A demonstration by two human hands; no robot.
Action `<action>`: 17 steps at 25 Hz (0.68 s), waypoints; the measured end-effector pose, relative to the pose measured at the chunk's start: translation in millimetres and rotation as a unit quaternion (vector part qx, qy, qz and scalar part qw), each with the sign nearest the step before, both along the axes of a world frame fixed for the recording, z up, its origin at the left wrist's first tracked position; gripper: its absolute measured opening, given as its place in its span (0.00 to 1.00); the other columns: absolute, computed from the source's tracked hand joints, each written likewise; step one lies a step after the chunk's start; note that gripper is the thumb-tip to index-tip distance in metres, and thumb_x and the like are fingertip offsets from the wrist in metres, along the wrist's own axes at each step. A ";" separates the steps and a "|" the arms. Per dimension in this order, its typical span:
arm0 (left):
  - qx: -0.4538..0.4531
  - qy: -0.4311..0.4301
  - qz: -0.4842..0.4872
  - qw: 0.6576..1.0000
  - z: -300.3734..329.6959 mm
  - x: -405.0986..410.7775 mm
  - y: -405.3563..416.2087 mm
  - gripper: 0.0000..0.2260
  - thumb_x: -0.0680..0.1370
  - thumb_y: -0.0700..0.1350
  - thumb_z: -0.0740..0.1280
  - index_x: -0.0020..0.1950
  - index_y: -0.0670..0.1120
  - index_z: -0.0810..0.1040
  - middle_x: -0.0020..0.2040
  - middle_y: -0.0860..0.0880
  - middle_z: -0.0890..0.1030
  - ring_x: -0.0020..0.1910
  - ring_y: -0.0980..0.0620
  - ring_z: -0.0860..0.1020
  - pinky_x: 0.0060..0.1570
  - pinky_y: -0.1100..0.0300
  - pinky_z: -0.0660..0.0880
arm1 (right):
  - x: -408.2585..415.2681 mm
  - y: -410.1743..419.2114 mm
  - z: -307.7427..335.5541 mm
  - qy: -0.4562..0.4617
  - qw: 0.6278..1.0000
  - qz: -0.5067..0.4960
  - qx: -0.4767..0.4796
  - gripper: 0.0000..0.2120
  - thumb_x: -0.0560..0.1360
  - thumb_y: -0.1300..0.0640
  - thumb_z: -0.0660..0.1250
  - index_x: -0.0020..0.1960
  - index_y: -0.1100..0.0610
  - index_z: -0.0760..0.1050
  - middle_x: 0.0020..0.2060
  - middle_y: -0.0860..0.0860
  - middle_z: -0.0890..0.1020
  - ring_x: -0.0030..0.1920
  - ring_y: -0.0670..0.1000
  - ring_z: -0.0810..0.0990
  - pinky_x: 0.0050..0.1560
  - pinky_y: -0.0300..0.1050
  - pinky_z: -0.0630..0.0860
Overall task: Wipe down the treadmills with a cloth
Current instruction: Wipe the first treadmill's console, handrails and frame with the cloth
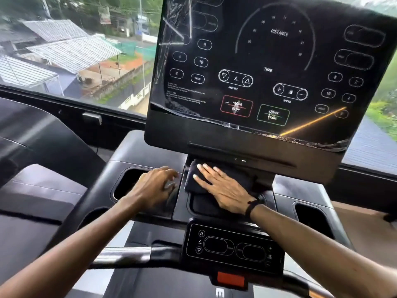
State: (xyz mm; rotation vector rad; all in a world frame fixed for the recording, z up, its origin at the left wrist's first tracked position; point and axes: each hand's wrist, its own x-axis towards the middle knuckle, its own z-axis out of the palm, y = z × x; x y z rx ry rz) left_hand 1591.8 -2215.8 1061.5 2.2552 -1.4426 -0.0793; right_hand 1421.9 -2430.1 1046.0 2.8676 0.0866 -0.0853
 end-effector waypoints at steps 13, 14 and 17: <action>-0.075 -0.047 -0.104 0.991 -7.0 20.8 -32.2 0.08 0.74 0.45 0.62 0.50 0.51 0.78 0.44 0.54 0.79 0.39 0.44 0.80 0.34 0.52 0.76 | 10.4 -62.5 7.3 -0.016 0.990 0.123 -0.075 0.43 0.66 0.74 0.59 0.80 0.61 0.53 0.81 0.51 0.50 0.81 0.52 0.48 0.80 0.47 0.48; -0.072 -0.048 -0.118 0.989 -7.6 20.5 -40.6 0.08 0.73 0.44 0.62 0.49 0.50 0.79 0.43 0.54 0.80 0.38 0.44 0.80 0.33 0.53 0.76 | -11.9 -77.5 6.8 -0.008 0.994 0.086 -0.074 0.50 0.61 0.74 0.64 0.81 0.59 0.52 0.81 0.50 0.48 0.81 0.51 0.46 0.80 0.46 0.48; -0.063 -0.049 -0.138 0.987 -12.3 13.3 -53.1 0.08 0.72 0.44 0.63 0.47 0.49 0.81 0.41 0.52 0.84 0.36 0.45 0.81 0.33 0.54 0.77 | -73.5 -111.4 3.5 0.015 0.998 -0.014 -0.060 0.57 0.59 0.71 0.70 0.82 0.54 0.48 0.81 0.47 0.47 0.81 0.49 0.46 0.78 0.46 0.50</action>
